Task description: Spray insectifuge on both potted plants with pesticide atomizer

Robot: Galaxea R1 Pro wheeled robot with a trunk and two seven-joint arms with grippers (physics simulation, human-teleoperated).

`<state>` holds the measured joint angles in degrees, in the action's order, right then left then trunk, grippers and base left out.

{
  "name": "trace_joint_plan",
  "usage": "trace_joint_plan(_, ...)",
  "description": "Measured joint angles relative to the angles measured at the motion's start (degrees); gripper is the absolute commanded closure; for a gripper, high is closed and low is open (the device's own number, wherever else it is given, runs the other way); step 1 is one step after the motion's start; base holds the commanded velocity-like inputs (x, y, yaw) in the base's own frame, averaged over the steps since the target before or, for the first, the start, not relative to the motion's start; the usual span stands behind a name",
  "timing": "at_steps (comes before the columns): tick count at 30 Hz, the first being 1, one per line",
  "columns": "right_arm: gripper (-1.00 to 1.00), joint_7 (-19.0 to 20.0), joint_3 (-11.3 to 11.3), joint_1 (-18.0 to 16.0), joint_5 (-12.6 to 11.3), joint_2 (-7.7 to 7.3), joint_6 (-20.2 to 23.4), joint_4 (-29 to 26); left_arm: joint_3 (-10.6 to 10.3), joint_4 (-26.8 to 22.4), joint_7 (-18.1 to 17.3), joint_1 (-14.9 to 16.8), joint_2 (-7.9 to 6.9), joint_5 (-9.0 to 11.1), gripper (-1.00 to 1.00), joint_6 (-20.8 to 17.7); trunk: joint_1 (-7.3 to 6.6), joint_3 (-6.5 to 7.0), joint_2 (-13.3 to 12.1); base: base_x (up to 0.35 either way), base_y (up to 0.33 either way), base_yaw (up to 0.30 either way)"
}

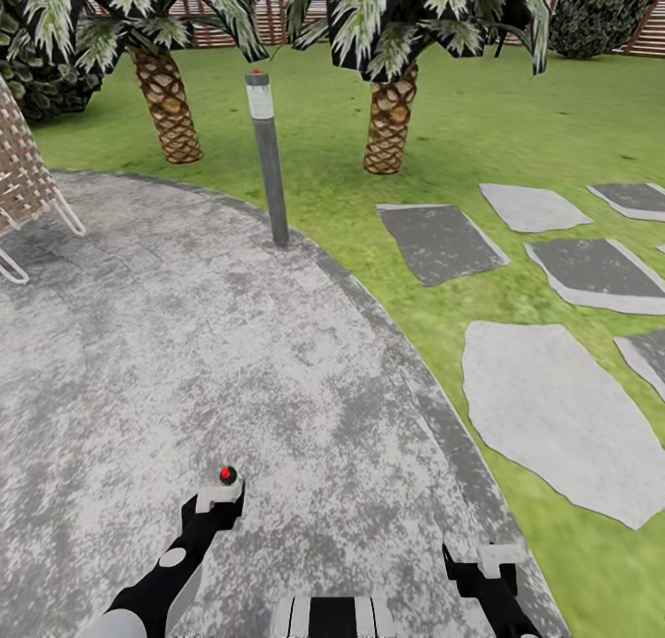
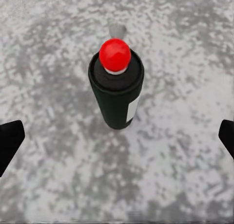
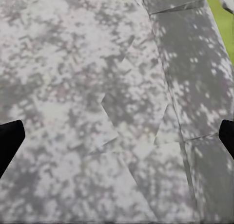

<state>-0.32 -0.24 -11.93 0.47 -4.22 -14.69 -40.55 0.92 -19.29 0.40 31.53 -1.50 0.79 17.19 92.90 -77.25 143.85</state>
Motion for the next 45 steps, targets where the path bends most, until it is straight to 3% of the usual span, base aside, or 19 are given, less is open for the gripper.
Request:
trace_joint_plan(9,-1.00,0.00,0.00,-0.01,0.00,0.00,0.00,0.06,0.02,-0.02,0.00,0.01,0.00,0.02,-1.00,0.03,0.23,-2.79,0.12,0.000,0.000,0.074)
trace_joint_plan(12,-1.00,0.00,0.00,-0.01,0.00,0.00,0.00,0.08,0.02,-0.02,0.00,0.01,0.00,0.01,-1.00,0.04,0.23,-3.03,0.12,0.000,0.000,0.162)
trace_joint_plan(24,-1.00,0.00,0.10,0.00,0.00,0.02,-0.09,0.05,0.00,-0.01,0.00,0.00,0.08,-0.01,-1.00,0.11,0.23,-3.39,0.12,0.002,0.000,0.059)
trace_joint_plan(45,-1.00,0.00,0.00,0.00,0.00,0.09,-0.09,0.00,0.00,-0.01,0.00,0.00,0.09,-0.06,-1.00,0.11,0.23,-3.39,0.13,0.131,-0.031,0.000)
